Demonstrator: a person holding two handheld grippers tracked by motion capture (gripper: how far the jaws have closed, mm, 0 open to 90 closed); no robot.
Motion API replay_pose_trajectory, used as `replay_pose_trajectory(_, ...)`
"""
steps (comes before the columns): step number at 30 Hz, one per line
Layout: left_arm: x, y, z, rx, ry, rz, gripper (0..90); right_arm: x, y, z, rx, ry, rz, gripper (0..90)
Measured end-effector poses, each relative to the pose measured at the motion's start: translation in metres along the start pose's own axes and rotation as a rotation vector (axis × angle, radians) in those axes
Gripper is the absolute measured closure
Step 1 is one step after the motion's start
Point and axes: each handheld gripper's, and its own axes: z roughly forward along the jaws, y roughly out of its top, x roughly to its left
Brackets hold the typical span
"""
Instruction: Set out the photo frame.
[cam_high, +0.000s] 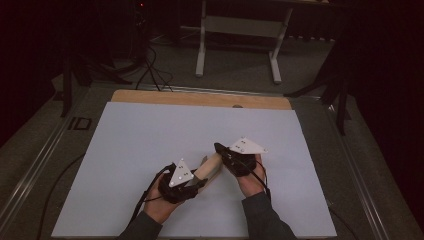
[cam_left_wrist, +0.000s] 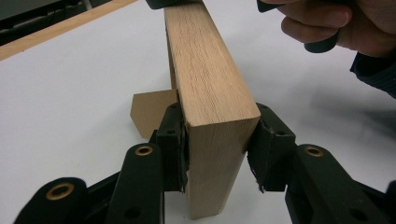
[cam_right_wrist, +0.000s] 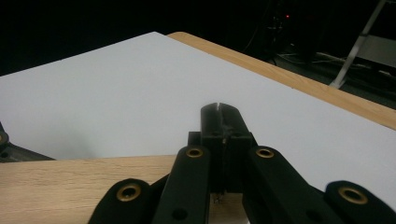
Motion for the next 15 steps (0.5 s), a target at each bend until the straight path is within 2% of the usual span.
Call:
replay_pose_trajectory(6, 0.001, -0.001, 0.0, 0.0, 0.013, 0.001, 60.1, 0.0, 0.0, -0.001, 0.008, -0.002, 0.004, 89.6)
replay_pose_trajectory(15, 0.014, -0.003, -0.004, 0.001, 0.07, -0.062, 57.9, -0.002, 0.0, -0.004, 0.016, -0.004, 0.01, 89.7)
